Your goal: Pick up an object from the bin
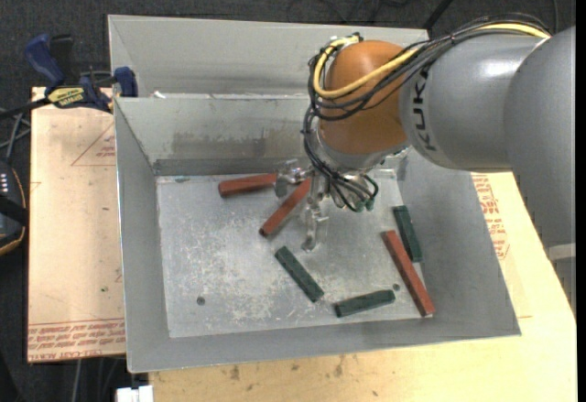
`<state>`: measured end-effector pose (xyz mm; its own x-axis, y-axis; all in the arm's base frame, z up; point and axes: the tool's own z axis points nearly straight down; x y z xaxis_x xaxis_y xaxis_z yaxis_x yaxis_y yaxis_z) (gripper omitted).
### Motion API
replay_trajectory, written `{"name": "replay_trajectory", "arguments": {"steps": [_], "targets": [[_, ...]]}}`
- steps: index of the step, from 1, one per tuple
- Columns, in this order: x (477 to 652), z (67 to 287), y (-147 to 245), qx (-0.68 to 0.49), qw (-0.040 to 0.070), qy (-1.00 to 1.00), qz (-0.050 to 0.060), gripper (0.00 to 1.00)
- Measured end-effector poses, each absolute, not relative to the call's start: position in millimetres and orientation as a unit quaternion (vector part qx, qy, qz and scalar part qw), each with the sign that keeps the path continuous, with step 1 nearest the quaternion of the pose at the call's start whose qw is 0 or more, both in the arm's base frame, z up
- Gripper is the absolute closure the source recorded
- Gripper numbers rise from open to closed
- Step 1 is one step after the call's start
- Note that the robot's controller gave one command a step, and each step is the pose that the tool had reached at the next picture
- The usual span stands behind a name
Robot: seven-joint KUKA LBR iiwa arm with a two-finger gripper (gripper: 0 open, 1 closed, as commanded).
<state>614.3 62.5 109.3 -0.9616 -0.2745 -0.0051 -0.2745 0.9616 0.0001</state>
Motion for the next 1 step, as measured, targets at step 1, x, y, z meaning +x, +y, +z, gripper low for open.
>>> {"name": "replay_trajectory", "arguments": {"steps": [1], "targets": [[632.0, 71.1, 62.3, -0.09, 0.002, 0.996, 0.001, 1.0]]}}
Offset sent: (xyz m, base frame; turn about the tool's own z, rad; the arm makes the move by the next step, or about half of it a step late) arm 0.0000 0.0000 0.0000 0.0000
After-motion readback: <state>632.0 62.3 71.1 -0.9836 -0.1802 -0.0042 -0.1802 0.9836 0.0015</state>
